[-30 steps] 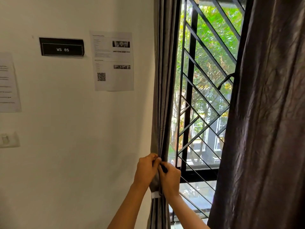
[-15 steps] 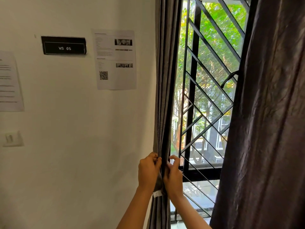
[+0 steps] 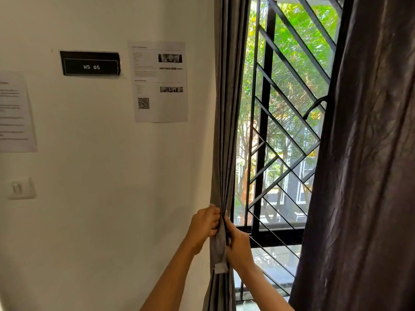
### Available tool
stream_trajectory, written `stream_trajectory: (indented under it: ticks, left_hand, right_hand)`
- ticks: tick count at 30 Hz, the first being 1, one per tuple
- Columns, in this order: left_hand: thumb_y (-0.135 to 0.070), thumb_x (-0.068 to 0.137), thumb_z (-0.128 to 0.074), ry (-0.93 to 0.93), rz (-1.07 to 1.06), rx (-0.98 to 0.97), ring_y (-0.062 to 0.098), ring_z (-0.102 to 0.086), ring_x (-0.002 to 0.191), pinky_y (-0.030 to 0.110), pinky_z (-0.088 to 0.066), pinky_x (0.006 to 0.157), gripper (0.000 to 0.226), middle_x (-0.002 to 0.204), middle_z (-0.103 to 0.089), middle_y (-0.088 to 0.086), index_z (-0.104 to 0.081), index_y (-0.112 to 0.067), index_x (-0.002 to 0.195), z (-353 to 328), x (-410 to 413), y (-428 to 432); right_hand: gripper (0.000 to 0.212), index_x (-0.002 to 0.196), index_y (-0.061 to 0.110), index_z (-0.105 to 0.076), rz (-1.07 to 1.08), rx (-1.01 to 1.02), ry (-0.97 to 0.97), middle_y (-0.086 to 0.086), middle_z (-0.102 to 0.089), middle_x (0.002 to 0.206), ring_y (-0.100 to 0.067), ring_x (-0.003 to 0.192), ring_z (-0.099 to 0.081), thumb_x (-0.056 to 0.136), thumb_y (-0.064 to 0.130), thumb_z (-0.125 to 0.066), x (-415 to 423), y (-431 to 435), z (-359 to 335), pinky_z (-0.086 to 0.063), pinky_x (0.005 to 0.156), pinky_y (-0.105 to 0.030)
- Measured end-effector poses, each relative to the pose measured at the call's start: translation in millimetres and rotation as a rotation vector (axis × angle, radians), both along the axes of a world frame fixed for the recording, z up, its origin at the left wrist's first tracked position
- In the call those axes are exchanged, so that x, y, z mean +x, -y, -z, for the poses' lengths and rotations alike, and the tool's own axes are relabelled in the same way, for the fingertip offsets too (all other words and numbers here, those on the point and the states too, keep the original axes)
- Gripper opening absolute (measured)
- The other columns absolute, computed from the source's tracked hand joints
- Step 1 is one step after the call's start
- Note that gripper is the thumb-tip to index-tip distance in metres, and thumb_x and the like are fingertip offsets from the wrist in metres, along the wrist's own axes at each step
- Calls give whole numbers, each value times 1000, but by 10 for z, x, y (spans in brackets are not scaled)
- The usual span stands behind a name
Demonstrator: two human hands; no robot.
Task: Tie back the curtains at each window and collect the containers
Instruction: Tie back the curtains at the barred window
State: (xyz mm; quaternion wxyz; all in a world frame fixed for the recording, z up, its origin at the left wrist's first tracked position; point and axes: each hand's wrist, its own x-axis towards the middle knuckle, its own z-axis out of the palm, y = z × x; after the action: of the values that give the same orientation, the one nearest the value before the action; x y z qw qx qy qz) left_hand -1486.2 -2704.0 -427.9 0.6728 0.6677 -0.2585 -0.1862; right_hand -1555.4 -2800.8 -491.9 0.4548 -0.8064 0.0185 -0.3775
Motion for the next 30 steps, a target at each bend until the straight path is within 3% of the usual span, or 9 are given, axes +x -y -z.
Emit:
stream_trajectory:
  ticks: [3,6,9,13,16,18,23,27,30]
  left_hand:
    - [-46,101,-19,-307,227,-92,33,-46,128,46,-46,95,61,140,-46,18,-38,-1,139,-109,54,-97]
    - [-45,101,-23,-395,238,-143,36,-44,129,44,-53,86,63,142,-42,23,-35,3,140,-161,94,-129]
    - [-37,101,-33,-318,191,-131,33,-52,122,43,-54,88,54,136,-50,23,-42,3,135,-113,83,-107]
    - [-35,101,-37,-212,147,-126,26,-61,113,40,-56,86,45,126,-60,18,-52,-4,128,20,39,-54]
    - [-38,100,-35,-204,175,-119,22,-63,110,42,-56,85,43,121,-64,10,-56,-10,124,62,32,-30]
    - [-37,97,-44,-174,161,-123,19,-64,108,39,-57,83,34,117,-66,5,-60,-16,119,89,7,-5]
    - [-36,77,-74,142,-326,-43,6,-63,84,19,-53,76,30,93,-67,-7,-59,-25,101,325,-183,123]
    - [-49,80,-66,203,-284,198,13,-62,84,25,-52,81,33,92,-66,-5,-63,-22,100,533,-233,217]
    - [-43,80,-69,128,-231,138,18,-65,84,32,-55,81,27,90,-70,0,-67,-19,93,584,-184,162]
  right_hand:
    - [66,131,20,-52,-86,187,19,1,-69,96,3,80,-67,71,21,-79,48,-6,-65,-55,70,-17]
    - [43,111,68,-47,-45,97,-121,4,-64,114,11,92,-58,76,53,-66,134,67,-17,-53,88,-30]
    - [38,112,38,-64,22,90,-32,6,-64,122,-3,112,-59,80,59,-60,60,112,137,-49,89,-18]
    - [52,117,15,-65,83,102,49,-4,-68,118,-13,112,-62,78,49,-70,-5,106,161,-51,90,-22]
    - [23,111,16,-68,63,360,83,-3,-70,112,-12,107,-65,89,17,-62,31,72,67,-51,93,-26]
    - [17,101,18,-70,50,533,159,0,-73,101,-10,98,-67,91,11,-59,67,85,39,-51,90,-24]
    - [16,91,28,-69,122,484,191,2,-72,93,-4,87,-67,93,16,-58,135,95,-18,-50,83,-16]
    - [11,95,23,-67,155,489,190,0,-70,95,3,85,-64,92,18,-58,151,140,37,-46,76,-6]
    - [10,95,24,-67,198,431,195,-1,-69,95,3,86,-63,92,20,-59,139,196,56,-50,79,-11]
